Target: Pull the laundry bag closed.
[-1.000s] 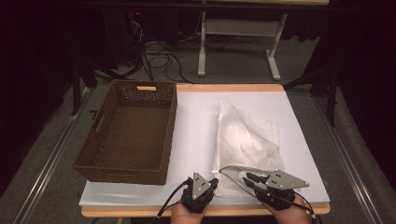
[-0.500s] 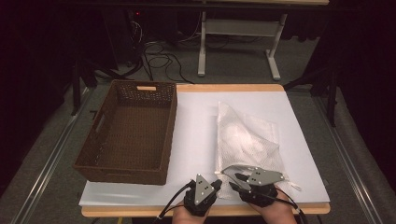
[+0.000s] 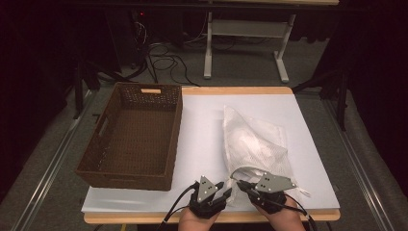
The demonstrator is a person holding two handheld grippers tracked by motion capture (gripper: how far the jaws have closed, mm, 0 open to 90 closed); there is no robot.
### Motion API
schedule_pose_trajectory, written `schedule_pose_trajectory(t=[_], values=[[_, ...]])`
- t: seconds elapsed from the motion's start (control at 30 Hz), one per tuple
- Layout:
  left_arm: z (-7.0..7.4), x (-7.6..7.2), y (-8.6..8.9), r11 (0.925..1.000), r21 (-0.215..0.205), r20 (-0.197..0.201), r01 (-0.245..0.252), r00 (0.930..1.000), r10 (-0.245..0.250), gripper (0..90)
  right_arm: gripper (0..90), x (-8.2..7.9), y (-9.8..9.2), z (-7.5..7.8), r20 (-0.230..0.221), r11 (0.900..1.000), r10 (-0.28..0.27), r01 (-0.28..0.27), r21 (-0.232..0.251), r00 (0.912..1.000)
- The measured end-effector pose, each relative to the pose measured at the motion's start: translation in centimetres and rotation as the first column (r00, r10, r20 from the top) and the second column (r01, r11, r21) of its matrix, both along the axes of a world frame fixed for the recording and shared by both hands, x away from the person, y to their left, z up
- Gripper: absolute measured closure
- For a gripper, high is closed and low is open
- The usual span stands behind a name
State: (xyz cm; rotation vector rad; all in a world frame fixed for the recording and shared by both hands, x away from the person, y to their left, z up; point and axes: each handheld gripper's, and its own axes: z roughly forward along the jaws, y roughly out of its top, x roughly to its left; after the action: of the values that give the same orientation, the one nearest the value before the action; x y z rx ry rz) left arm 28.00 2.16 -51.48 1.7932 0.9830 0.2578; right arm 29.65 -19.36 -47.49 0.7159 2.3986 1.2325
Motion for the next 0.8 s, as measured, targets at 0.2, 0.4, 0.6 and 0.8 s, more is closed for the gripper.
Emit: schedule_pose_trajectory(t=[0.2, 0.4, 0.6, 0.8], values=[[-0.7, 1.3, -0.1, 0.9983, -0.046, -0.08, 0.037, 0.996, -0.04, 60.3, 88.9, -0.4, 0.1, 0.2, 0.009, 1.0, 0.013, -0.013, 0.003, 0.9999], [-0.6, 1.7, 1.1, 0.9926, -0.119, -0.097, 0.024, 0.9946, -0.036, 87.7, 88.9, -0.5, 0.0, -0.2, -0.001, 1.0, 0.012, -0.012, -0.022, 0.9999], [0.1, 1.1, 1.1, 0.9932, -0.113, -0.051, 0.028, 0.9981, -0.034, 87.6, 88.9, 0.1, -0.3, -1.4, -0.042, 0.998, -0.022, 0.019, -0.061, 0.9989], [0.6, 0.1, -0.2, 0.9978, -0.037, 0.044, 0.056, 0.9975, -0.054, 87.5, 88.4, 0.6, -0.1, -2.5, -0.063, 0.994, -0.028, 0.021, -0.111, 0.9976]])
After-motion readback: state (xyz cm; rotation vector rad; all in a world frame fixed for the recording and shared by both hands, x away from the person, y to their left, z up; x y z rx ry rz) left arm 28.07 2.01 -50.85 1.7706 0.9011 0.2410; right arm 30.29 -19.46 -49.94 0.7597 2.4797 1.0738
